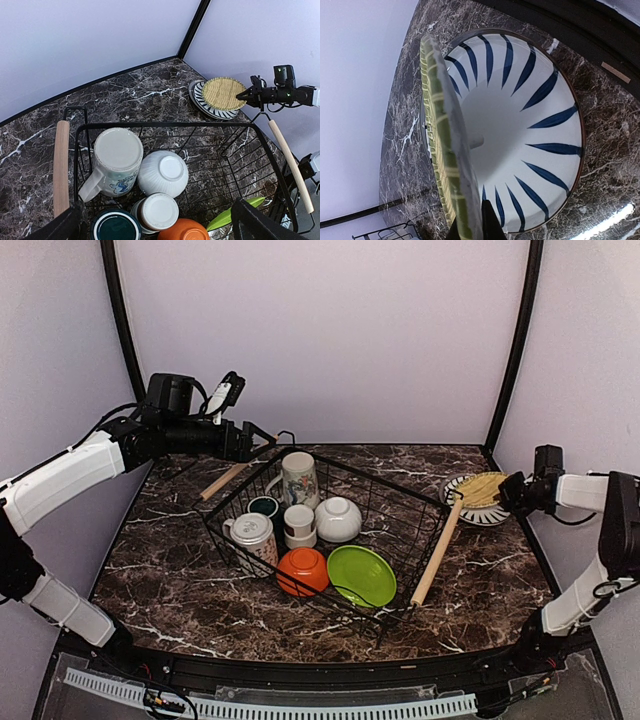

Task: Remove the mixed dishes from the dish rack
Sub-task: Place the plate with another plate, then grab the plate from the dish rack.

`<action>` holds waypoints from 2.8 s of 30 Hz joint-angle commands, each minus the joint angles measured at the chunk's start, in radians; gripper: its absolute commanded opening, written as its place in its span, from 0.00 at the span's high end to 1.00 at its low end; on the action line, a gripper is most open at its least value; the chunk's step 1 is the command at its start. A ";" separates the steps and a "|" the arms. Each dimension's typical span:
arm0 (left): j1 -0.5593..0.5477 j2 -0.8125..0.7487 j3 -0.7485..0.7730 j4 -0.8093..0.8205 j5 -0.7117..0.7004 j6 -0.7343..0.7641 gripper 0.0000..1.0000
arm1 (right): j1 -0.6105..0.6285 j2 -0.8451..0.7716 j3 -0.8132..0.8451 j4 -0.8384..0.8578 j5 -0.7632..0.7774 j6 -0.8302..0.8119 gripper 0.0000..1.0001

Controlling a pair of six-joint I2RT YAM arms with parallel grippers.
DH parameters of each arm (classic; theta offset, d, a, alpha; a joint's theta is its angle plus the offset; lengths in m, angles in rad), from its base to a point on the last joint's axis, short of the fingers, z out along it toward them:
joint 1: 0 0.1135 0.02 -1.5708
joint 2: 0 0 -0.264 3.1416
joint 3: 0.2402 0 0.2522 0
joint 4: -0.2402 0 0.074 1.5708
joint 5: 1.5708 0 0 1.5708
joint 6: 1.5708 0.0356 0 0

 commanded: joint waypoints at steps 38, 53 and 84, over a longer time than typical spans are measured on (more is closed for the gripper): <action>-0.008 -0.012 0.010 -0.008 0.026 -0.007 0.01 | -0.008 -0.122 0.135 -0.299 0.064 -0.449 0.03; -0.008 -0.005 0.007 -0.003 0.030 -0.012 0.01 | 0.209 -0.428 0.234 -0.250 -0.228 -0.761 0.01; -0.008 0.010 0.009 -0.008 0.025 -0.012 0.01 | 1.065 0.132 0.523 -0.774 0.085 -1.010 0.01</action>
